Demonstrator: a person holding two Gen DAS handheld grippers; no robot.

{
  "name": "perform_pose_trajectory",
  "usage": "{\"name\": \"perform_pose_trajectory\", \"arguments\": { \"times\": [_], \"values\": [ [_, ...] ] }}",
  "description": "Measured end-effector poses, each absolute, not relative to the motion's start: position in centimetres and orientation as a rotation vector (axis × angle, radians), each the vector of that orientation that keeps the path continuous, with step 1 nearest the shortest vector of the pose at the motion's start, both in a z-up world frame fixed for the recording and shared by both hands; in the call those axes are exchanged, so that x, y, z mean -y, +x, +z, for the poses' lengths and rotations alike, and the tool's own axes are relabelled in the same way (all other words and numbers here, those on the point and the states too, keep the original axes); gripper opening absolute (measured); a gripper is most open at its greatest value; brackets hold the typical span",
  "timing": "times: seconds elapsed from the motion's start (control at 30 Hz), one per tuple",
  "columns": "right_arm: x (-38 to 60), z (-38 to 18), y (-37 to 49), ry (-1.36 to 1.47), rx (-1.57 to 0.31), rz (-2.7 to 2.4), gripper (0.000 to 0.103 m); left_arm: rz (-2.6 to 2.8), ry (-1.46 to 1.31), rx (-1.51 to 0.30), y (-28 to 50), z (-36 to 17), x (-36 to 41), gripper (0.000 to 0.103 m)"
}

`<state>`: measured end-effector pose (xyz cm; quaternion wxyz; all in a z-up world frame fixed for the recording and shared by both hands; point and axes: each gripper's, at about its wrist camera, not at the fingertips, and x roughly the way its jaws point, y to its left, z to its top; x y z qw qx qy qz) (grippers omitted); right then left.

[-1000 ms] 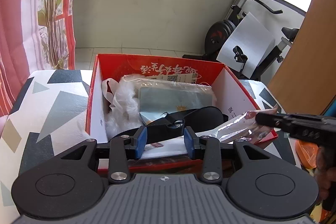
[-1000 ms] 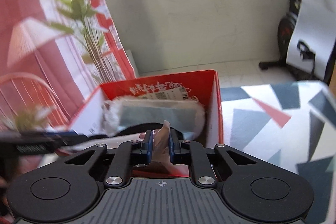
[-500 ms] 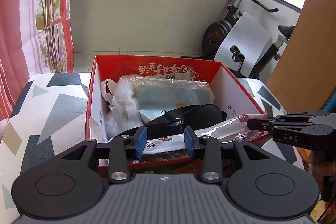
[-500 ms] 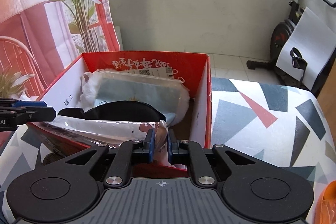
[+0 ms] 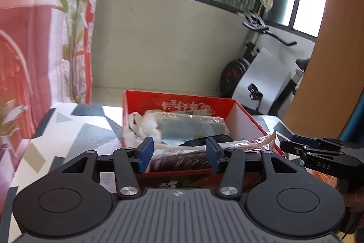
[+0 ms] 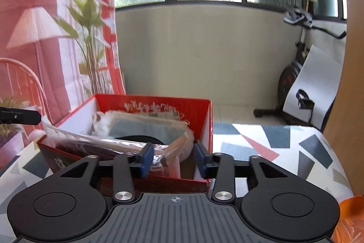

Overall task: Organize soft objects
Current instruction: 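Move both grippers down to the black glove beside the box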

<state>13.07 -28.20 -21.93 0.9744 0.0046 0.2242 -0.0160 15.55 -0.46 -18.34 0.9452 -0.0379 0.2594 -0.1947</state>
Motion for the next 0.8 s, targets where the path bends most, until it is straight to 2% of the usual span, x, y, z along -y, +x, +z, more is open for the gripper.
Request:
{"name": "perform_pose_trajectory", "arguments": {
  "times": [0.23,0.43,0.73,0.8],
  "values": [
    [26.2,-23.8,9.8,-0.012,-0.418,-0.010,0.042,-0.360,-0.106,-0.542,12.8,-20.6,-0.6,0.053],
    [25.5,-27.2,8.4,0.040,-0.488,-0.011,0.048,-0.341,-0.114,-0.654,12.0,-24.2,-0.5,0.053],
    [26.2,-32.2,7.1,0.137,-0.561,-0.063,0.049,-0.332,-0.150,-0.792,11.9,-28.8,-1.0,0.053],
    [26.3,-32.7,7.3,0.153,-0.565,-0.061,0.053,-0.330,-0.144,-0.797,11.7,-29.0,-0.9,0.053]
  ]
}}
